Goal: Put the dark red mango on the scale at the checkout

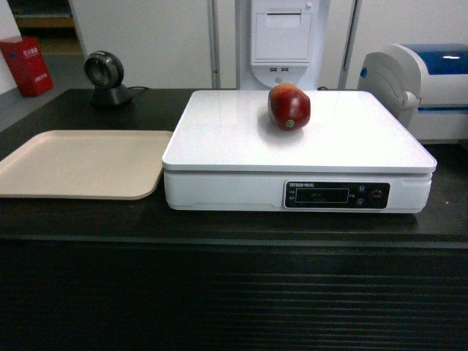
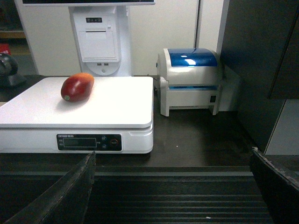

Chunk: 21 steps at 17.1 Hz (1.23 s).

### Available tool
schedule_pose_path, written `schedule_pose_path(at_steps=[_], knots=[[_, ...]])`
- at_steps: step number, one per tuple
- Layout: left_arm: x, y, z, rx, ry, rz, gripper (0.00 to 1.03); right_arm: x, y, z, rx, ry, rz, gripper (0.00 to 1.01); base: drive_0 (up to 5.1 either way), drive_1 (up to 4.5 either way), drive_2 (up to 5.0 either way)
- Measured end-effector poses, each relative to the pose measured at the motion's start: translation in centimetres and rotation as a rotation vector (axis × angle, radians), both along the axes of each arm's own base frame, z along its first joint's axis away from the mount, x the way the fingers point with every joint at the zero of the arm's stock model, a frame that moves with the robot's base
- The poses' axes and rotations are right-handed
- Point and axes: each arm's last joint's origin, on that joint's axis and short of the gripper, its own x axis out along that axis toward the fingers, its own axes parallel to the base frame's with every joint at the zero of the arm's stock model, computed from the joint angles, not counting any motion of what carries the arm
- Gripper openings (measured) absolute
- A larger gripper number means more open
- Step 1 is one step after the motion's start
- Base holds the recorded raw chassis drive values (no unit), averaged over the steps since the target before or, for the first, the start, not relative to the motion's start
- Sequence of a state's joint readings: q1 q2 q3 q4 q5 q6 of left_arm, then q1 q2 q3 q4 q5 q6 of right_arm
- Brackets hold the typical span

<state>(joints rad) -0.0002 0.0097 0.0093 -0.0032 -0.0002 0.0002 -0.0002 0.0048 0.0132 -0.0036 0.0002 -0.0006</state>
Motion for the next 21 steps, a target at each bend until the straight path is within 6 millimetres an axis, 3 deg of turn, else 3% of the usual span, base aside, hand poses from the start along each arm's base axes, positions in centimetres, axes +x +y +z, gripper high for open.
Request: schedule_pose_path(at_steps=[21], knots=[[0.0,0.0,0.01,0.0,-0.001,0.0,0.98,0.0,0.0,0.0,0.0,0.0,0.0,0.98,0.0,0.0,0.0]])
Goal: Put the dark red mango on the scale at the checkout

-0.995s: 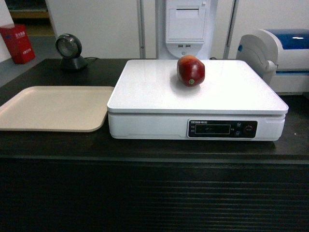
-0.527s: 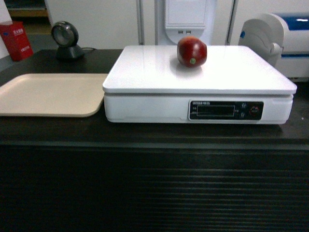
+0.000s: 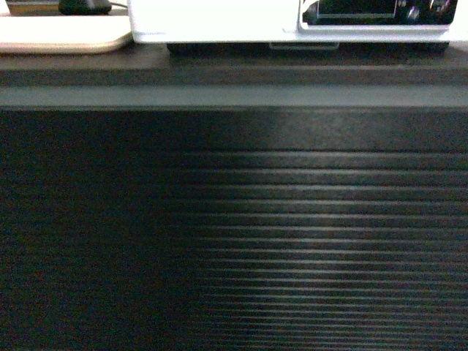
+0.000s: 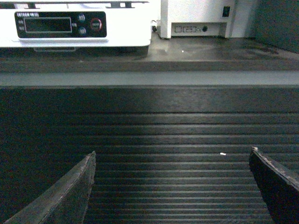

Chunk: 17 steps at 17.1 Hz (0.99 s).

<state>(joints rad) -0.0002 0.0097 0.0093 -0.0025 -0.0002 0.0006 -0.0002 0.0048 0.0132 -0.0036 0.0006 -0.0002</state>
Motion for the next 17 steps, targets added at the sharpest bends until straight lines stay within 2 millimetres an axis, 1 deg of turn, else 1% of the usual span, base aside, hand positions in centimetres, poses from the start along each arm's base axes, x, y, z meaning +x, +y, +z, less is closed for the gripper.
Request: schedule_pose_path(at_steps=[17], knots=[[0.0,0.0,-0.04,0.0,0.004,0.0,0.98,0.0,0.0,-0.02,0.0,0.002,0.0,0.98,0.0,0.0,0.0]])
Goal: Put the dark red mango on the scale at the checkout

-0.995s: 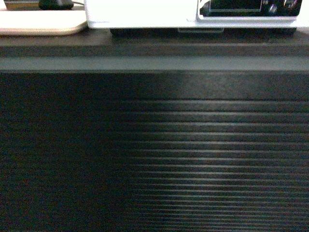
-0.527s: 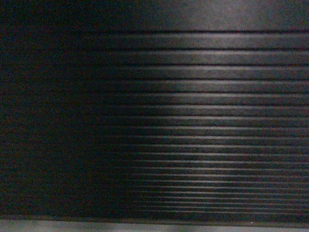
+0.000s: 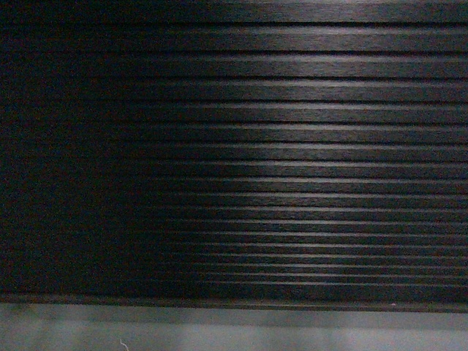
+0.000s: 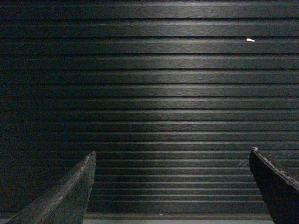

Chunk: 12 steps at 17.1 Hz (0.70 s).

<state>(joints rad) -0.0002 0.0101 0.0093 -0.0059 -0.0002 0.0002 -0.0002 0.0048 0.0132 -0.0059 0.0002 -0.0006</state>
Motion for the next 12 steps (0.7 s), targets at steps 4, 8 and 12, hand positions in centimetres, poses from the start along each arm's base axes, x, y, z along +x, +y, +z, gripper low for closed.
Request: schedule_pose_path(at_steps=[4,8,12], knots=[[0.0,0.0,0.01,0.0,-0.001,0.0,0.98,0.0,0.0,0.01,0.0,-0.001,0.0,0.98,0.0,0.0,0.0],[0.0,0.0,0.01,0.0,-0.001,0.0,0.98,0.0,0.0,0.01,0.0,-0.001,0.0,0.98,0.0,0.0,0.0],[0.0,0.0,0.01,0.0,-0.001,0.0,0.98,0.0,0.0,0.01,0.0,-0.001,0.0,0.98,0.0,0.0,0.0]])
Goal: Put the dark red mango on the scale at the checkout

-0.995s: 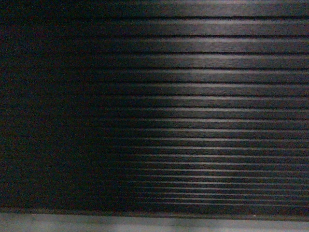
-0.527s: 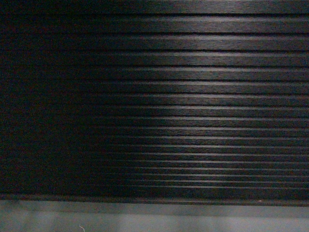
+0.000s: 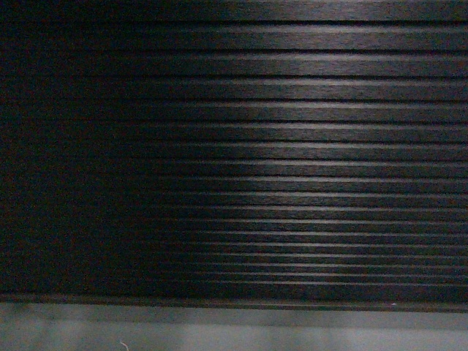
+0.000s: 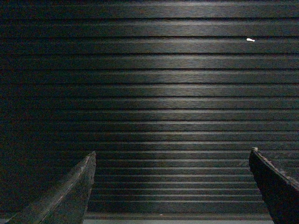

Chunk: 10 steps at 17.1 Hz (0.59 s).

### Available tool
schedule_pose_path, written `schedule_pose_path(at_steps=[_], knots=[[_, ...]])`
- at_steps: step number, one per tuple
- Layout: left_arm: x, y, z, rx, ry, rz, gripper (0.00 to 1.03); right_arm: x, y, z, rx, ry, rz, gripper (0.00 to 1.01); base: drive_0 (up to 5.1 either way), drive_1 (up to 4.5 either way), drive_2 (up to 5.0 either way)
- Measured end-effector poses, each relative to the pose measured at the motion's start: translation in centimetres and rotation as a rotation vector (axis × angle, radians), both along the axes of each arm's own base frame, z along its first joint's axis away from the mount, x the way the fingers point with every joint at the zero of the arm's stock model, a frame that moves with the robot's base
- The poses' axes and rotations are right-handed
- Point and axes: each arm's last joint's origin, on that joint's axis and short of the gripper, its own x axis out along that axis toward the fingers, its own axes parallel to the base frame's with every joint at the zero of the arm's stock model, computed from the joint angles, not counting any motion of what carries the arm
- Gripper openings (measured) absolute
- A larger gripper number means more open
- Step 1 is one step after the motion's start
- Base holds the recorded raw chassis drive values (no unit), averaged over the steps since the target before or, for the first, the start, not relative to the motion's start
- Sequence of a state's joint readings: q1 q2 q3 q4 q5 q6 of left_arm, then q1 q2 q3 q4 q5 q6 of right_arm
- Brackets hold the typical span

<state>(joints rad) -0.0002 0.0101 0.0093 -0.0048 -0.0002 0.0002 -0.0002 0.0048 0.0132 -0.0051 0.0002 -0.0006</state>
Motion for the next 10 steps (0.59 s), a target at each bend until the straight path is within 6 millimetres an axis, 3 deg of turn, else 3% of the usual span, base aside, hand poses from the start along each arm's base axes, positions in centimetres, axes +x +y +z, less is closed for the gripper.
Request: schedule_pose_path(at_steps=[10], knots=[[0.0,0.0,0.0,0.0,0.0,0.0,0.98,0.0,0.0,0.0,0.0,0.0,0.0,0.98,0.0,0.0,0.0]])
